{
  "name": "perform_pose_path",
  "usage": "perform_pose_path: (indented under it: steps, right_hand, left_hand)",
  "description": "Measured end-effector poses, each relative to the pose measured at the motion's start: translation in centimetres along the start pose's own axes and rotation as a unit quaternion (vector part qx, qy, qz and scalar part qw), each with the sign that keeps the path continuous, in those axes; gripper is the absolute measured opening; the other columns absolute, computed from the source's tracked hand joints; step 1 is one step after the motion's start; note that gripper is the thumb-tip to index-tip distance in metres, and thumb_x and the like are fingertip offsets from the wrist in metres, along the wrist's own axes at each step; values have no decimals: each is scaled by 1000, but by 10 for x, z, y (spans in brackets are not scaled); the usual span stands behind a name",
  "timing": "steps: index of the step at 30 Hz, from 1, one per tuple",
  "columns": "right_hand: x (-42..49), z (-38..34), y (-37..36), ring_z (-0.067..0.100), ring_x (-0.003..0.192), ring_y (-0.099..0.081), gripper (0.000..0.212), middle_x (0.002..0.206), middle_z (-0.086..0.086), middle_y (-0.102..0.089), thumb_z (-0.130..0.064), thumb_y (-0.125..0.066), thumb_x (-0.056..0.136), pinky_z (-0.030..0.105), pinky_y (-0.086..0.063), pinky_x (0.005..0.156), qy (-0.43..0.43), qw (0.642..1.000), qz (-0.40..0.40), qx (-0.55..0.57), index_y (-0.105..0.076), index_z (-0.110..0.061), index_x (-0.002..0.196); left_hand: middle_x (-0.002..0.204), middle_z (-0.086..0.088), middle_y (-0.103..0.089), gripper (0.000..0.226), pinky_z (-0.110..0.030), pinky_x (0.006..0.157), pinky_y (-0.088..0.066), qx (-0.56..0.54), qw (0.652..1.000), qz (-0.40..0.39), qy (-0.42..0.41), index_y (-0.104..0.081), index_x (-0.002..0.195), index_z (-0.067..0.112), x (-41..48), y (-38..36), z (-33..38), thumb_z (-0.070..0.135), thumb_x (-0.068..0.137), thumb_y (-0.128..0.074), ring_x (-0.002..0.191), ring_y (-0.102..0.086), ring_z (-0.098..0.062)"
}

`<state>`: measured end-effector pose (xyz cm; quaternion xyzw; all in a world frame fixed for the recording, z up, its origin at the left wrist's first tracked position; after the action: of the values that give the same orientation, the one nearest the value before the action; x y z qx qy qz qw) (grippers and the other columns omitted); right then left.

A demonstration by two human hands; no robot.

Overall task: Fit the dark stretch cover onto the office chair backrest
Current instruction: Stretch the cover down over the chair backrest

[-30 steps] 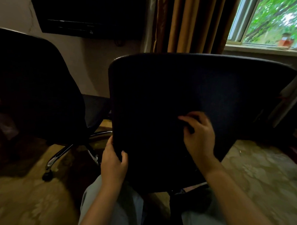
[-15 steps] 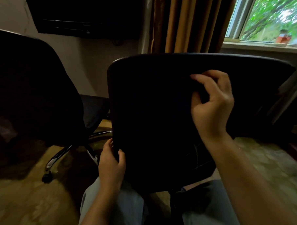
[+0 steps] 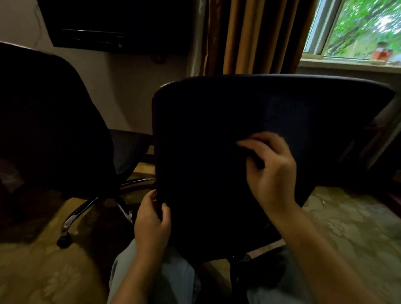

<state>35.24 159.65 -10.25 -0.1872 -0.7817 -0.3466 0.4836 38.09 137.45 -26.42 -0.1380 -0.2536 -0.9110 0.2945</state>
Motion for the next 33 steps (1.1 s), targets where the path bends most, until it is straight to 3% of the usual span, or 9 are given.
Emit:
perform_pose_path:
  steps: [3, 5, 10, 16, 20, 25, 28, 33]
  right_hand:
    - [28, -22, 11, 18, 98, -56, 27, 104, 10, -61, 7, -64, 79, 12, -40, 90, 42, 996, 83, 12, -73, -7, 100]
    - [37, -22, 8, 19, 100, -57, 26, 107, 10, -61, 5, -63, 81, 15, -42, 90, 39, 995, 87, 15, -72, -8, 103]
    - [0, 6, -24, 11, 99, -52, 34, 108, 3, -60, 6, -65, 78, 3, -34, 82, -7, 1000, -11, -15, -73, -16, 102]
    - [-35, 26, -32, 15, 94, -57, 38, 102, -2, -63, 9, -71, 68, 17, -44, 70, -33, 993, -105, -51, -76, -19, 93]
    - [-20, 5, -14, 12, 93, -54, 35, 101, 1, -63, 11, -67, 72, 7, -38, 77, -1, 999, -47, -16, -75, -14, 96]
    - [14, -28, -6, 16, 101, -56, 24, 108, 6, -60, 1, -65, 83, 14, -43, 89, 27, 998, 48, 36, -72, -9, 103]
    - [5, -23, -25, 16, 100, -56, 26, 108, 4, -60, -2, -61, 83, 8, -40, 86, 16, 999, 15, 36, -72, -12, 105]
    - [-48, 10, -56, 20, 95, -59, 28, 105, 2, -63, -8, -56, 81, 25, -52, 69, -2, 997, -77, -14, -75, -19, 100]
  left_hand:
    - [115, -2, -62, 36, -31, 85, -50, 1, 1000, 9, -2, -51, 128, 14, 1, -1, 2, 15, 93, -55, 104, -58, -15]
    - [114, -2, -62, 35, -35, 86, -52, 2, 1000, 9, -3, -51, 129, 13, 0, -1, 1, 15, 94, -54, 104, -59, -16]
    - [111, 6, -58, 38, -12, 78, -43, -8, 1000, -17, -16, -49, 132, 14, -1, 1, 0, 14, 94, -54, 102, -57, -8]
    - [102, 9, -58, 33, -13, 74, -41, -11, 1000, -23, -16, -52, 127, 15, -4, 2, 6, 13, 94, -55, 93, -58, -7]
    - [94, 19, -56, 28, -10, 68, -42, -13, 1000, -20, -11, -54, 122, 14, -4, 4, 3, 13, 95, -54, 85, -58, 1]
    - [98, 4, -62, 26, -27, 73, -51, -13, 1000, -16, -12, -54, 120, 15, -2, 0, 1, 15, 95, -53, 89, -62, -12]
    - [98, 4, -62, 24, -17, 70, -46, -14, 1000, -17, -22, -54, 119, 15, -2, 2, 2, 13, 94, -54, 87, -60, -9]
    - [102, 7, -61, 30, -15, 73, -44, -16, 999, -31, -20, -53, 124, 15, -3, 2, 7, 14, 94, -55, 92, -59, -6]
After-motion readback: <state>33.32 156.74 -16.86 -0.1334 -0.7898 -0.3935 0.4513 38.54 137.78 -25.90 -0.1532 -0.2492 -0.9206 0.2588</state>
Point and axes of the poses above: each hand's wrist, its own x-axis towards the middle knuckle, its own y-axis out of the back of the hand, z = x × y, the point moved 1 cm from there along x, towards the middle knuckle
